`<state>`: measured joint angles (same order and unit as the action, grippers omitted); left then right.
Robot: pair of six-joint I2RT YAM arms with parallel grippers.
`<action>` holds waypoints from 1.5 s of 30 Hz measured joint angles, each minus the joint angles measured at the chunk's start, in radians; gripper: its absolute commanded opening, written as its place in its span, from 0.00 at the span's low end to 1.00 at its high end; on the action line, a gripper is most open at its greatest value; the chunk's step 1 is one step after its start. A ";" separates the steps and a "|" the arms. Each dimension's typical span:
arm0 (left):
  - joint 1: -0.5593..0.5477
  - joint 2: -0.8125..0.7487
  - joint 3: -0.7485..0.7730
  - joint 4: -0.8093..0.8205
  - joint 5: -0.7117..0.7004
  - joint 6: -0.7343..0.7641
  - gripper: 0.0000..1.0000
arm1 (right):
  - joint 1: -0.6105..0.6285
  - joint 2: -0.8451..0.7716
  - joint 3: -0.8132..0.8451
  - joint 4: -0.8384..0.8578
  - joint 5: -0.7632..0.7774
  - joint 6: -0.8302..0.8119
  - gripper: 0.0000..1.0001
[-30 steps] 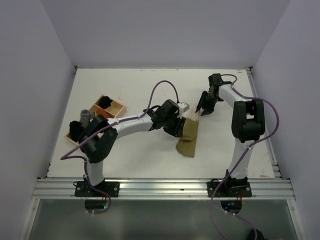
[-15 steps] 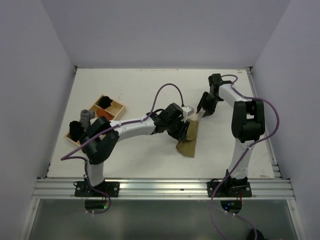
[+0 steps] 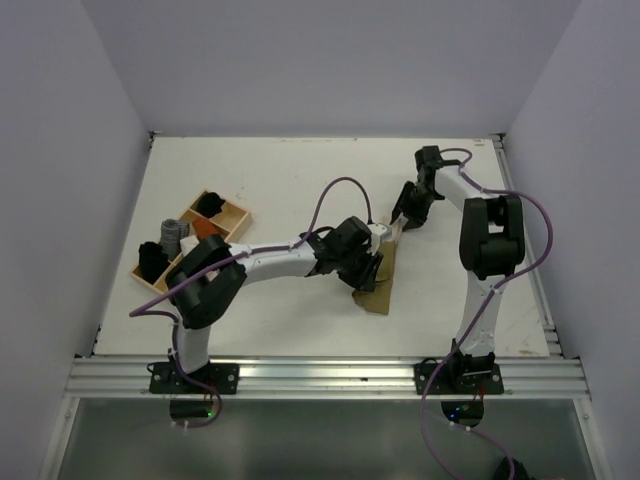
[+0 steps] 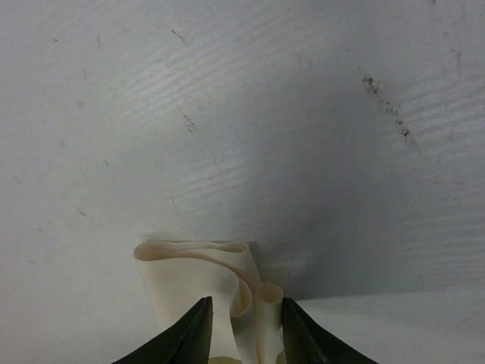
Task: Roll the underwear
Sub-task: Fold the underwear
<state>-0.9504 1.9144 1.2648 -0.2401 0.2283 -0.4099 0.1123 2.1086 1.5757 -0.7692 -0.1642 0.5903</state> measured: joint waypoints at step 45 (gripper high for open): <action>0.189 -0.117 0.002 0.012 0.076 0.006 0.14 | 0.140 -0.349 -0.505 0.235 -0.336 0.006 0.00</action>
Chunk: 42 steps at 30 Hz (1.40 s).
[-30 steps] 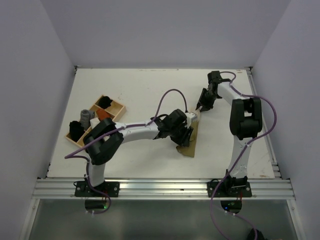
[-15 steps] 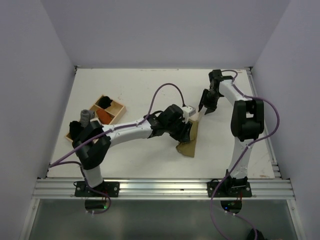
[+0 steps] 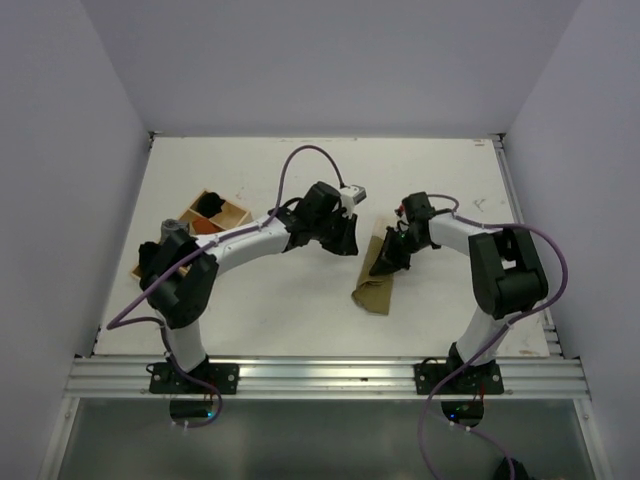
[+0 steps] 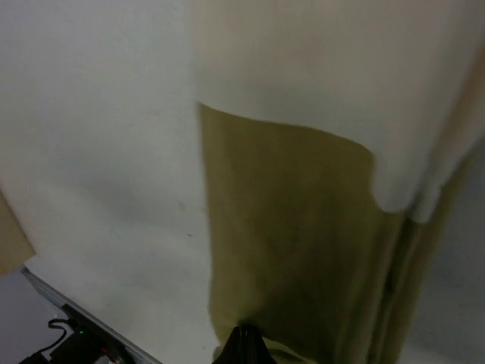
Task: Roll the underwear
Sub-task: Fold the underwear
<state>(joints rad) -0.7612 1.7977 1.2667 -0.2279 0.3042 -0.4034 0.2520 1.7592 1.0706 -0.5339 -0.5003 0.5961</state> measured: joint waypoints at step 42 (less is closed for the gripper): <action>-0.136 0.120 -0.156 0.137 0.087 -0.047 0.16 | -0.104 -0.017 -0.094 -0.082 -0.010 -0.093 0.00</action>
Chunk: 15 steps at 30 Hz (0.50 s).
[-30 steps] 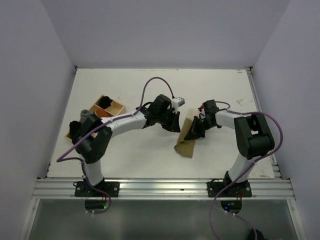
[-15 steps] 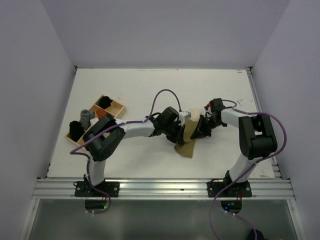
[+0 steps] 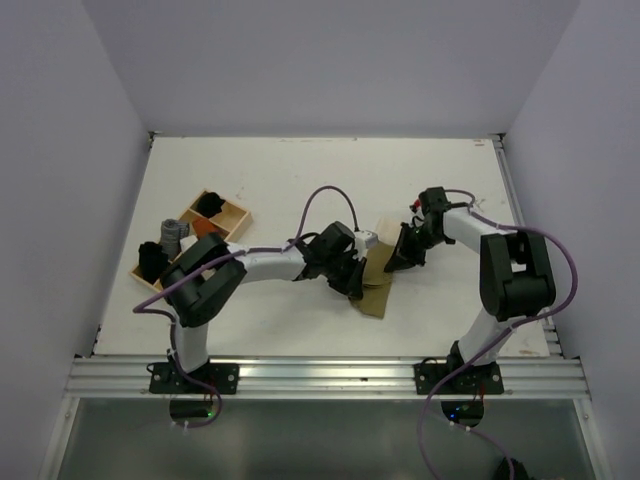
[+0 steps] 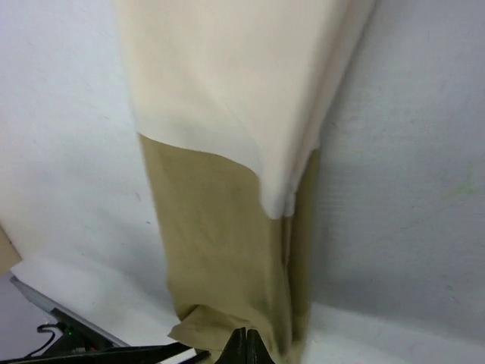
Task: Roll the underwear
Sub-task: Fold the underwear
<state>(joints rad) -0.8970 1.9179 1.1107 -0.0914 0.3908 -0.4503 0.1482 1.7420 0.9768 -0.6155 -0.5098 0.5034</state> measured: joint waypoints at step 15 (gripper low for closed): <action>0.029 -0.099 0.162 -0.116 -0.065 0.005 0.23 | 0.000 0.157 0.330 -0.075 0.259 -0.018 0.00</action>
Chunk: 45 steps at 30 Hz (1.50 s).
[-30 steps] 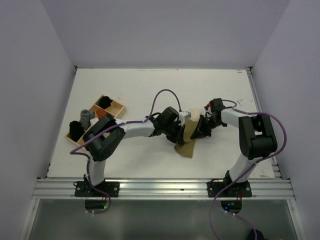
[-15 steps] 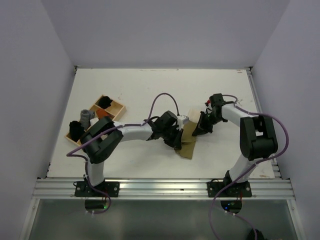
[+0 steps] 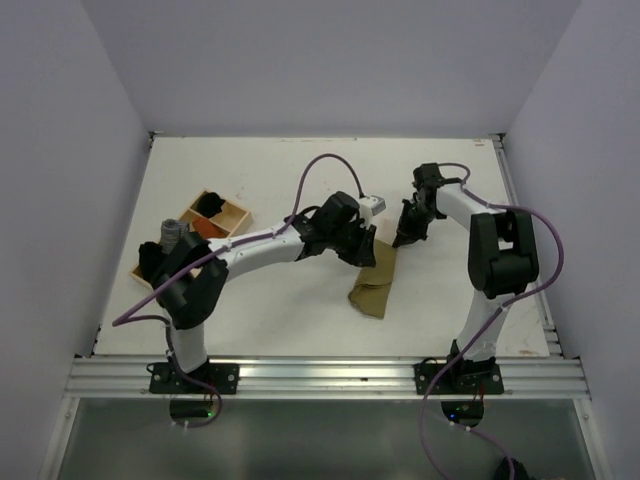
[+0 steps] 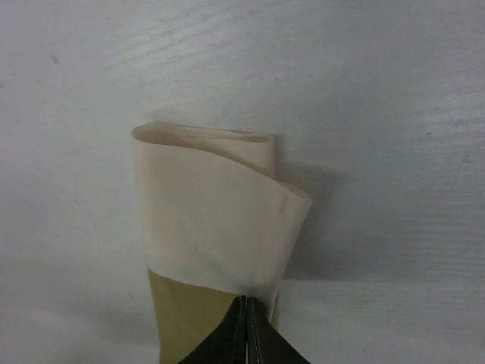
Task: Roll the underwear
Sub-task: Fold the underwear
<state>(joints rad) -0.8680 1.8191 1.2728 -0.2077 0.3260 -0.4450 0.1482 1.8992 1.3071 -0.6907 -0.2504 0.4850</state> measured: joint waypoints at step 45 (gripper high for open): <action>0.129 -0.090 -0.088 -0.138 -0.235 0.062 0.31 | 0.045 0.117 0.375 -0.190 -0.094 -0.315 0.51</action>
<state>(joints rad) -0.7391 1.7287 1.1851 -0.3454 0.0914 -0.3828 0.1932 2.0159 1.6825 -0.8806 -0.3443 0.1696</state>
